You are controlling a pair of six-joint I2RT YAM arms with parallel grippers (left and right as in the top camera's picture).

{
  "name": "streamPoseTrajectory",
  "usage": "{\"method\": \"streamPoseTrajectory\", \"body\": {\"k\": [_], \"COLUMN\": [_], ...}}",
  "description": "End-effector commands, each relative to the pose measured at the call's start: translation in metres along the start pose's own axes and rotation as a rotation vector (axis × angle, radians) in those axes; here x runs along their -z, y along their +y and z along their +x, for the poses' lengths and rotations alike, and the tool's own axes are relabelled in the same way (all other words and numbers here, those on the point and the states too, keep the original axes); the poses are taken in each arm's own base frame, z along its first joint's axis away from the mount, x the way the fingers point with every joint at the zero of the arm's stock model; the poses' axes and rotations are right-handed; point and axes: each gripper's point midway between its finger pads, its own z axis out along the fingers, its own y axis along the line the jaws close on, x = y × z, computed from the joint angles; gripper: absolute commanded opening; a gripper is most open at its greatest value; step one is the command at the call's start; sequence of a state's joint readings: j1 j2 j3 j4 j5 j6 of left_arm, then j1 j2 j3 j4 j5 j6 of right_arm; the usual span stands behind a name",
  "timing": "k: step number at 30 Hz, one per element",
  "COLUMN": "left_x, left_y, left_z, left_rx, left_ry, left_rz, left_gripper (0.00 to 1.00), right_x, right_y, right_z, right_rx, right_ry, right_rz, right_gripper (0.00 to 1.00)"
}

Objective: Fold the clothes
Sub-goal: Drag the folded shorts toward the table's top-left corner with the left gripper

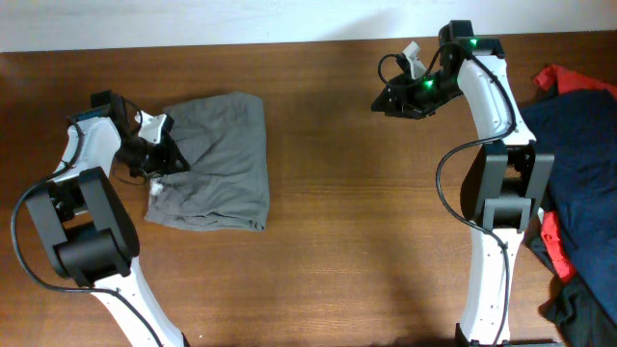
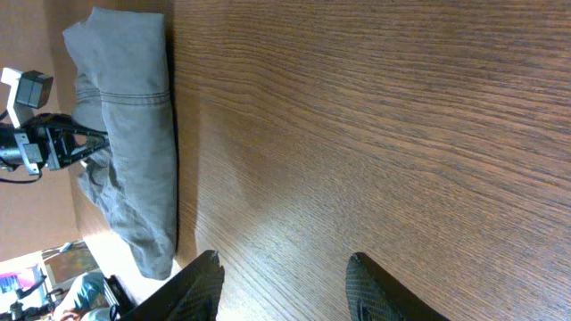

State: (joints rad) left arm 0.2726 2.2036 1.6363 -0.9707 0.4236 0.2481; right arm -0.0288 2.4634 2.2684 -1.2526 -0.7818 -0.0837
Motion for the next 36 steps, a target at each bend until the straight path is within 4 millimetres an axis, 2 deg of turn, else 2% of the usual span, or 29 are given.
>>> {"method": "streamPoseTrajectory", "body": {"k": [1,8,17,21,26,32,36], "left_x": [-0.008,-0.007,0.004,0.008,-0.002,-0.023,-0.018], "left_y": [-0.002,0.003,0.012,0.036,0.065,0.091,0.109], "left_z": [-0.008,-0.027,-0.082,-0.097,-0.102,-0.089,-0.085], "left_rx": [0.035,0.057,0.137,0.292,0.55,0.869,1.062], "left_ry": [-0.026,-0.101,-0.324,-0.403,-0.457,-0.47,-0.533], "left_rz": [0.039,0.024,0.006,-0.089,-0.151,-0.202,-0.25], "left_gripper": [0.01,0.01,0.01,0.01,0.01,0.01,0.01], "right_x": [0.008,0.008,0.008,0.008,0.008,0.008,0.008], "right_y": [0.009,0.009,0.01,0.01,0.01,0.01,0.01], "right_z": [-0.004,-0.001,0.001,0.003,0.004,0.008,0.01], "right_rx": [0.04,0.03,0.021,0.013,0.01,-0.004,-0.013], "right_ry": [-0.02,-0.009,0.0,0.007,0.011,0.025,0.034], "right_rz": [0.01,0.009,0.008,0.007,0.007,0.006,0.005], "right_gripper": [0.5,0.5,0.5,0.5,0.49,0.5,0.49]}}
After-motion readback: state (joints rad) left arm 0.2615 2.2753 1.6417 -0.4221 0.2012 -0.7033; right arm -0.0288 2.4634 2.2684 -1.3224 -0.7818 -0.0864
